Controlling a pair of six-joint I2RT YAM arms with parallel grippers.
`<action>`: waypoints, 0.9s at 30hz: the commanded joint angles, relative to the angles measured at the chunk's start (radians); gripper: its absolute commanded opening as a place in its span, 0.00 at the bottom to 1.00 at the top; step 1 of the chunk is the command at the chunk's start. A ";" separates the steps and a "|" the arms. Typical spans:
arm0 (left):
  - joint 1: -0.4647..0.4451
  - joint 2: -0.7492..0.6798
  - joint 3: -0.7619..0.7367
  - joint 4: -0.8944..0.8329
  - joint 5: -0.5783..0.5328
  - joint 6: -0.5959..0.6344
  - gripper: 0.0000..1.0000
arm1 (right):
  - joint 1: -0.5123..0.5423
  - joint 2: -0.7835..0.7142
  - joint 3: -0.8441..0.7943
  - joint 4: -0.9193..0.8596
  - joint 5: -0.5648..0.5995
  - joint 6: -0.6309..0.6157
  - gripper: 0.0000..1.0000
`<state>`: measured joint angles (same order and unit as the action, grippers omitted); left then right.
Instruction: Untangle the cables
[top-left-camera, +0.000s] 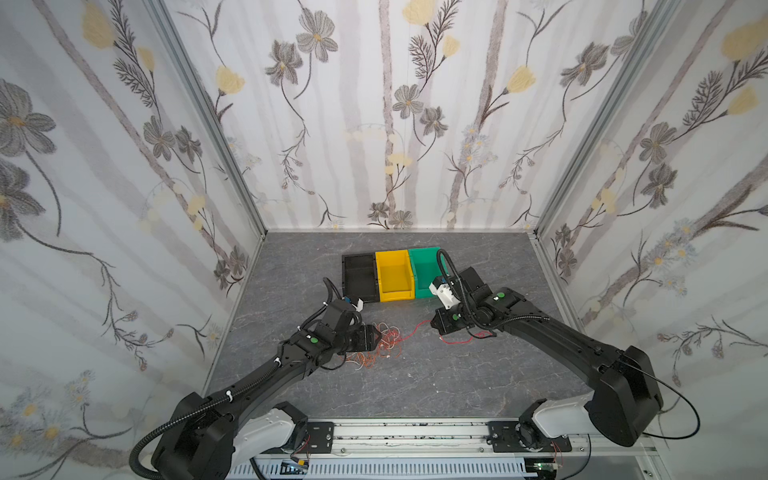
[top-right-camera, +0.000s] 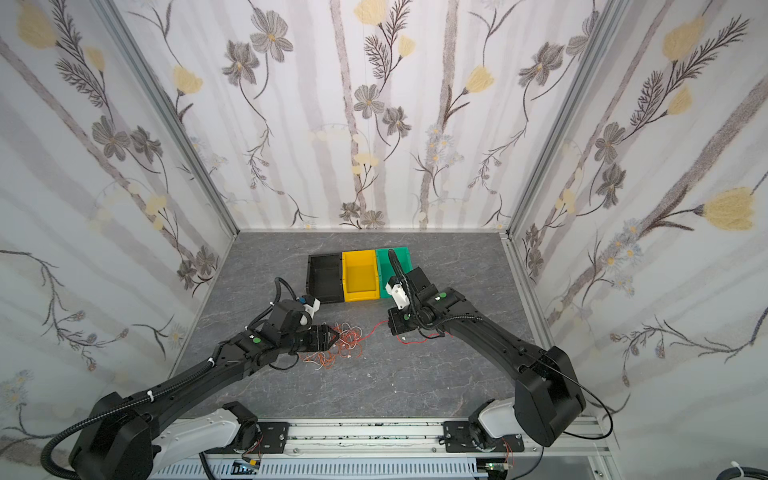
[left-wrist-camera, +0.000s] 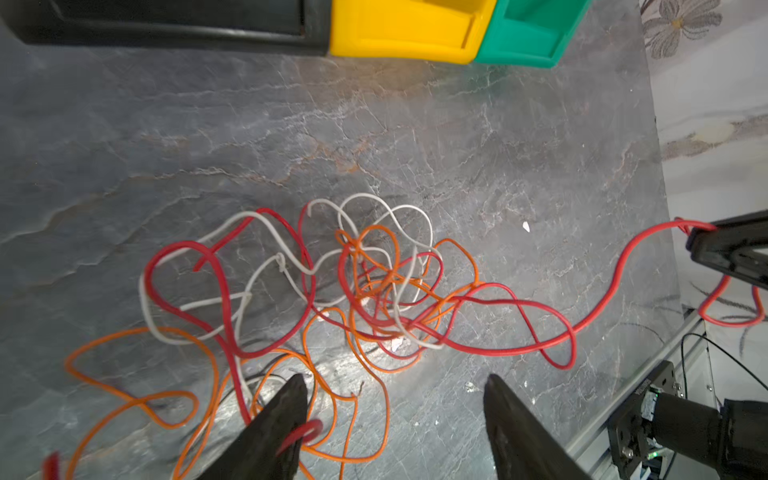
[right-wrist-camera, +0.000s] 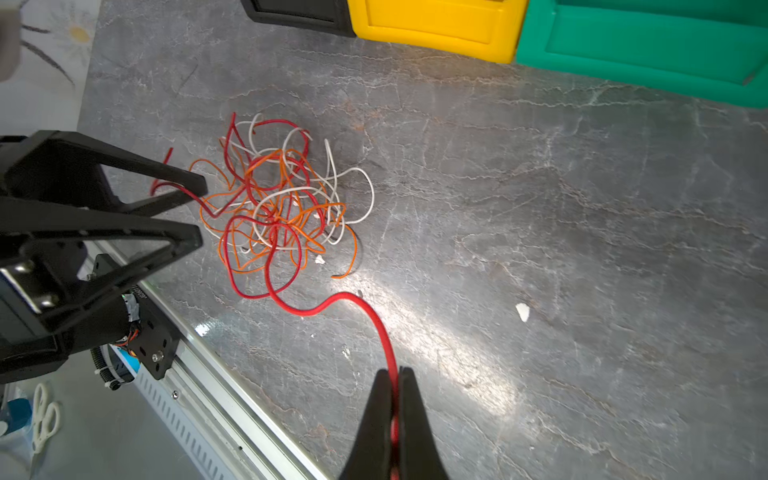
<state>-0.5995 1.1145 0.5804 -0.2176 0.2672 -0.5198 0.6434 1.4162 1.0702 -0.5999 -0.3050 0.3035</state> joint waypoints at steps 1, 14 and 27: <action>-0.017 0.016 -0.018 0.083 0.014 0.009 0.68 | 0.012 0.019 0.014 0.044 -0.036 0.021 0.00; -0.025 0.128 -0.040 0.172 -0.079 -0.058 0.66 | 0.091 0.039 0.024 0.074 -0.126 -0.045 0.00; -0.002 0.130 -0.062 0.094 -0.233 -0.119 0.46 | 0.117 -0.003 0.017 0.087 -0.111 -0.081 0.00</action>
<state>-0.6044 1.2739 0.5236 -0.0834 0.1120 -0.6083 0.7601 1.4258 1.0843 -0.5381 -0.4126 0.2466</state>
